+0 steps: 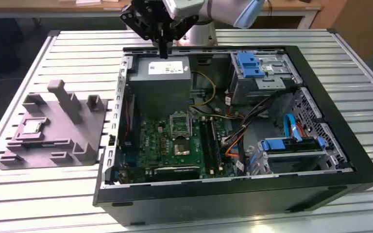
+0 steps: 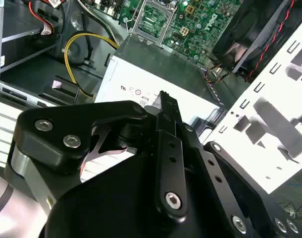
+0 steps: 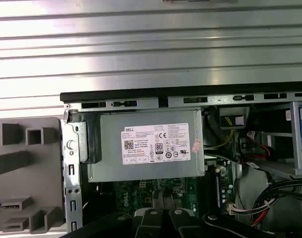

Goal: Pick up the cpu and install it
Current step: 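Reach for the cpu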

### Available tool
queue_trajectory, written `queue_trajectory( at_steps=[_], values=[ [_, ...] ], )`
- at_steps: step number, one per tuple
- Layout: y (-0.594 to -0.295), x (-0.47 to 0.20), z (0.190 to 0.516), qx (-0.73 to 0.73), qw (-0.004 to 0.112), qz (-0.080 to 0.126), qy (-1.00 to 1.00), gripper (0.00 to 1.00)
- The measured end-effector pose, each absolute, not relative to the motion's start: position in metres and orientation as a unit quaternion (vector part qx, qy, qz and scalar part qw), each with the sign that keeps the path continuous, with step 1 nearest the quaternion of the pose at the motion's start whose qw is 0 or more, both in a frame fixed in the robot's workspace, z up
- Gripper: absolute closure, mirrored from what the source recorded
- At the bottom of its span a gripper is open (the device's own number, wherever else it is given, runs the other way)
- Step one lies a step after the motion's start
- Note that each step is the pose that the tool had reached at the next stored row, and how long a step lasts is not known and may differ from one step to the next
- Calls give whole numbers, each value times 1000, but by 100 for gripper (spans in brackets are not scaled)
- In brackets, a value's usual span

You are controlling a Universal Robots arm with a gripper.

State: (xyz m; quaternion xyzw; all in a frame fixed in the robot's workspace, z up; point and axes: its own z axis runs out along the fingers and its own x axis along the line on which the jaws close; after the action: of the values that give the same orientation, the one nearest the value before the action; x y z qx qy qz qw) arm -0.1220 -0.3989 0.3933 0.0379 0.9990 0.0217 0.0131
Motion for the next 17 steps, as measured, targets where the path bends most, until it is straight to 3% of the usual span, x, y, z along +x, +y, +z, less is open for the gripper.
queue_trajectory(
  at_steps=[17],
  values=[
    [-399,-125,393,38,13,22,999,89]
  ],
)
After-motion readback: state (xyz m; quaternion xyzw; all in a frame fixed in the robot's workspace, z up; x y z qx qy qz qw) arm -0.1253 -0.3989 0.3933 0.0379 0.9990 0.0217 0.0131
